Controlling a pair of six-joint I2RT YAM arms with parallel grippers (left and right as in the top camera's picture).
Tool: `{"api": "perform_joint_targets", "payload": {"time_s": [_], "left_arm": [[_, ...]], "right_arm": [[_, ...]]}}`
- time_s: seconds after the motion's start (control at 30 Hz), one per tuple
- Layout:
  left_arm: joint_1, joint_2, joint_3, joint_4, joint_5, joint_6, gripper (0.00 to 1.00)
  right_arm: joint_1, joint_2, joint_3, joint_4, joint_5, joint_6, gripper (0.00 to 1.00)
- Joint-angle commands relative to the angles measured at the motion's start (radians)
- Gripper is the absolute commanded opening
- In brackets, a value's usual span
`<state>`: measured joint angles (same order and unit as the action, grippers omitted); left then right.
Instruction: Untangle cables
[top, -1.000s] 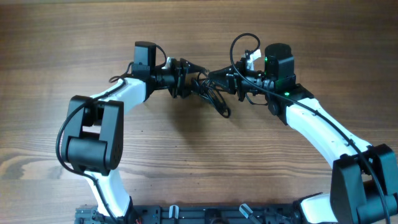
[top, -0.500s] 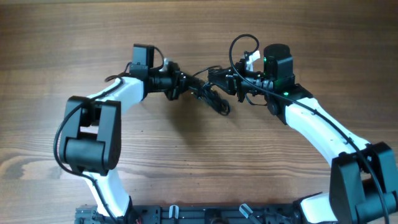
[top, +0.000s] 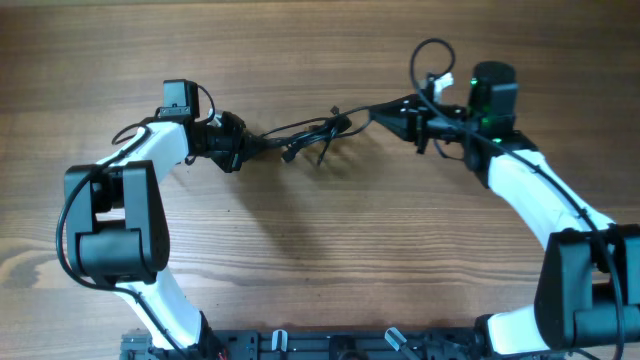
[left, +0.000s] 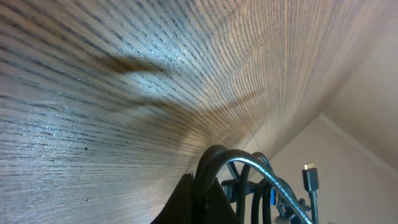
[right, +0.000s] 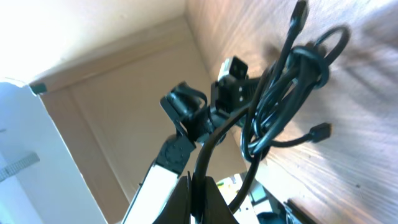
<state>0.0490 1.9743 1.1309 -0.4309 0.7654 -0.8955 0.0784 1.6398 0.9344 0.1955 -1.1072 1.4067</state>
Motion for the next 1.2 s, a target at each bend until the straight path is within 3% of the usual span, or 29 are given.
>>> {"api": "perform_joint_targets", "payload": {"time_s": [0.0, 0.17, 0.47, 0.6, 0.7, 0.77, 0.87, 1.0, 1.17], "left_arm": [[0.106, 0.021, -0.014, -0.008, -0.345, 0.037, 0.04], [0.142, 0.021, -0.014, -0.008, -0.345, 0.036, 0.04], [0.190, 0.021, -0.014, -0.023, -0.317, 0.024, 0.04], [0.172, 0.021, -0.014, -0.018, -0.294, 0.024, 0.05], [0.172, 0.021, -0.014, -0.002, -0.211, 0.029, 0.13], [0.172, 0.021, -0.014, 0.007, -0.170, 0.046, 0.27], [0.168, 0.021, -0.014, 0.016, -0.148, 0.078, 0.36], [0.168, 0.021, -0.014, 0.017, -0.143, 0.078, 0.51], [0.168, 0.021, -0.014, 0.072, -0.010, 0.172, 0.72]], "right_arm": [[-0.178, -0.027, 0.021, 0.019, -0.056, -0.127, 0.04], [-0.222, -0.026, 0.021, -0.106, -0.053, -0.306, 0.04], [-0.175, -0.026, 0.021, -0.448, 0.141, -0.644, 0.05], [-0.050, -0.027, 0.021, -0.494, 0.148, -0.769, 0.36], [0.066, -0.027, 0.034, -0.490, 0.243, -0.772, 0.57], [0.170, -0.027, 0.069, -0.500, 0.381, -0.779, 0.64], [0.304, -0.027, 0.087, -0.442, 0.573, -0.778, 0.57], [0.425, -0.019, 0.087, -0.428, 0.815, -0.760, 0.57], [0.497, 0.067, 0.087, -0.390, 0.859, -0.606, 0.58]]}}
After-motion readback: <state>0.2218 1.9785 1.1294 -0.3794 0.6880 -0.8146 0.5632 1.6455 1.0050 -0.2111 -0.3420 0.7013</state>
